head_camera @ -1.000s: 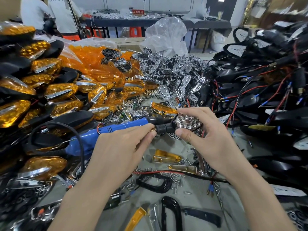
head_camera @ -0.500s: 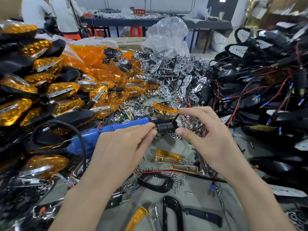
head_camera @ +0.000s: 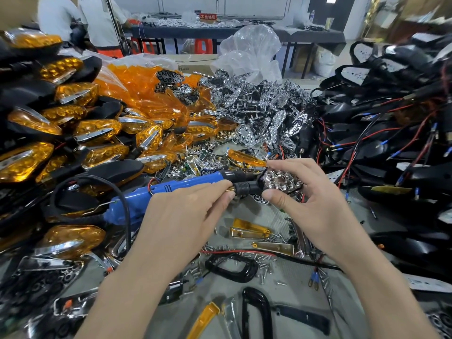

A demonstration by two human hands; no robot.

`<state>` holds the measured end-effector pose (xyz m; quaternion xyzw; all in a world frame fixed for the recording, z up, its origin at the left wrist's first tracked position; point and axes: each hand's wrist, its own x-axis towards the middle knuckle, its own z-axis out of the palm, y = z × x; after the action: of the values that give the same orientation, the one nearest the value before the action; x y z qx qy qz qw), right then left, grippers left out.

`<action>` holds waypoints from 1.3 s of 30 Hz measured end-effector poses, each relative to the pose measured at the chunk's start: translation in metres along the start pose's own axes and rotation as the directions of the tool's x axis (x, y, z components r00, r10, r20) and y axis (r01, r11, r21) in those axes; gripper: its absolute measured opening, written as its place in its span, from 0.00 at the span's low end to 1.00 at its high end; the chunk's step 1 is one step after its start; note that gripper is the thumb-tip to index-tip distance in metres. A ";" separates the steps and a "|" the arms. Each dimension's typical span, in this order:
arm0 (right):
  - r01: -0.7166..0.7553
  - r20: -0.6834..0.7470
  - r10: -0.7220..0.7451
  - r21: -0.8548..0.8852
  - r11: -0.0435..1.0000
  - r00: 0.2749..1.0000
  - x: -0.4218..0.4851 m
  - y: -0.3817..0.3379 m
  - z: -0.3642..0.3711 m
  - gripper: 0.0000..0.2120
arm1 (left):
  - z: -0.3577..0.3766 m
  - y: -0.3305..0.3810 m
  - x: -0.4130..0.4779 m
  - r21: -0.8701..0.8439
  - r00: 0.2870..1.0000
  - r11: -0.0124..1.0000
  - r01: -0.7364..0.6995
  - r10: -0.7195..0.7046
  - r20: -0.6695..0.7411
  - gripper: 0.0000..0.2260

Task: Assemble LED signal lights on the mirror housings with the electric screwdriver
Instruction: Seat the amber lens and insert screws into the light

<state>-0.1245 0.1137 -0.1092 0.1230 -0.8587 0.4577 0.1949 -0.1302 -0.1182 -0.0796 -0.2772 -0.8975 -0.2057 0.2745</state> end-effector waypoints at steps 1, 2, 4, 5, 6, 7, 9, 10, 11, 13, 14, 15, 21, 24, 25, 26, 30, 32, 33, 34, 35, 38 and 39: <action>-0.001 -0.004 0.000 -0.009 1.000 1.000 0.000 0.000 0.000 0.21 | 0.000 0.000 0.000 -0.001 1.000 1.000 0.000 0.000 -0.003 0.11; -0.002 -0.009 0.002 -0.017 1.000 1.000 0.000 0.000 0.000 0.21 | 0.000 0.000 0.000 0.000 1.000 1.000 0.000 0.000 -0.005 0.11; -0.004 -0.016 0.003 -0.029 1.000 1.000 0.000 0.000 0.000 0.21 | 0.000 0.001 0.001 0.005 1.000 1.000 -0.005 0.005 -0.007 0.11; -0.005 -0.019 0.005 -0.032 0.999 1.000 0.000 -0.001 0.001 0.21 | 0.000 0.001 0.001 0.003 1.000 1.000 -0.008 0.008 -0.008 0.12; -0.007 -0.023 0.006 -0.033 0.999 1.000 0.000 -0.001 0.002 0.21 | 0.000 0.000 0.001 -0.001 1.000 1.000 -0.011 0.011 -0.010 0.13; -0.008 -0.029 0.007 -0.035 0.999 1.000 0.000 -0.002 0.002 0.21 | 0.000 0.000 0.001 -0.004 1.000 1.000 -0.013 0.013 -0.012 0.13; -0.003 -0.039 0.001 -0.054 0.999 0.999 0.000 -0.004 0.003 0.20 | 0.000 0.000 0.001 -0.002 1.000 1.000 -0.014 0.014 -0.014 0.12; 0.003 -0.042 -0.006 -0.067 0.998 0.999 -0.001 -0.005 0.003 0.20 | 0.000 0.000 0.001 -0.002 1.000 1.000 -0.013 0.013 -0.014 0.12; 0.009 -0.044 -0.012 -0.079 0.997 0.999 -0.001 -0.005 0.004 0.19 | 0.000 0.000 0.000 -0.001 1.000 1.000 -0.011 0.011 -0.014 0.12; 0.019 -0.050 -0.024 -0.099 0.995 0.998 -0.002 -0.007 0.004 0.19 | 0.000 0.000 0.001 -0.001 1.000 1.000 -0.009 0.009 -0.014 0.12; 0.023 -0.053 -0.029 -0.107 0.994 0.998 -0.002 -0.007 0.004 0.19 | 0.000 0.000 0.001 -0.006 1.000 1.000 -0.008 0.008 -0.016 0.13; 0.024 -0.055 -0.030 -0.113 0.993 0.998 -0.002 -0.008 0.004 0.18 | 0.000 0.000 0.001 -0.012 1.000 1.000 -0.008 0.007 -0.019 0.13; 0.040 -0.018 -0.044 -0.171 0.984 0.999 -0.003 -0.006 0.008 0.19 | 0.000 -0.001 0.001 -0.037 0.998 0.998 0.055 -0.055 -0.004 0.14; 0.037 0.017 -0.033 -0.274 0.961 0.999 -0.003 -0.006 0.014 0.26 | 0.000 -0.002 0.002 -0.030 0.995 0.995 0.095 -0.095 0.011 0.15; 0.062 0.018 -0.059 -0.322 0.945 0.998 -0.002 -0.006 0.018 0.28 | 0.000 -0.003 0.002 -0.029 0.995 0.995 0.099 -0.098 0.015 0.16; 0.088 0.014 -0.089 -0.359 0.929 0.996 -0.002 -0.005 0.020 0.28 | 0.000 -0.004 0.002 -0.026 0.995 0.995 0.098 -0.098 0.019 0.16; 0.129 0.021 -0.131 -0.389 0.912 0.991 -0.001 0.000 0.023 0.28 | -0.001 -0.005 0.003 -0.028 0.994 0.994 0.107 -0.106 0.039 0.16; 0.146 0.019 -0.151 -0.404 0.903 0.988 -0.001 0.002 0.025 0.29 | -0.001 -0.006 0.002 -0.037 0.992 0.993 0.114 -0.111 0.053 0.16; 0.145 0.016 -0.152 -0.410 0.900 0.988 -0.001 0.002 0.025 0.28 | 0.000 -0.006 0.001 -0.040 0.992 0.993 0.115 -0.113 0.056 0.16; 0.141 0.011 -0.150 -0.412 0.900 0.989 -0.001 0.002 0.026 0.28 | 0.000 -0.006 0.001 -0.042 0.992 0.992 0.117 -0.114 0.058 0.16; 0.135 0.006 -0.146 -0.412 0.901 0.989 -0.001 0.002 0.027 0.27 | 0.000 -0.005 0.001 -0.047 0.991 0.992 0.119 -0.116 0.061 0.16; 0.128 -0.005 -0.144 -0.428 0.895 0.989 -0.001 0.002 0.027 0.25 | 0.000 -0.003 0.002 -0.065 0.990 0.990 0.125 -0.120 0.074 0.17; 0.130 -0.006 -0.147 -0.430 0.893 0.989 -0.002 0.001 0.027 0.24 | 0.000 -0.003 0.002 -0.062 0.990 0.990 0.125 -0.120 0.079 0.17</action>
<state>-0.1295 0.0916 -0.1242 0.1292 -0.9233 0.2453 0.2659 -0.1334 -0.1202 -0.0791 -0.2383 -0.9151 -0.2413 0.2180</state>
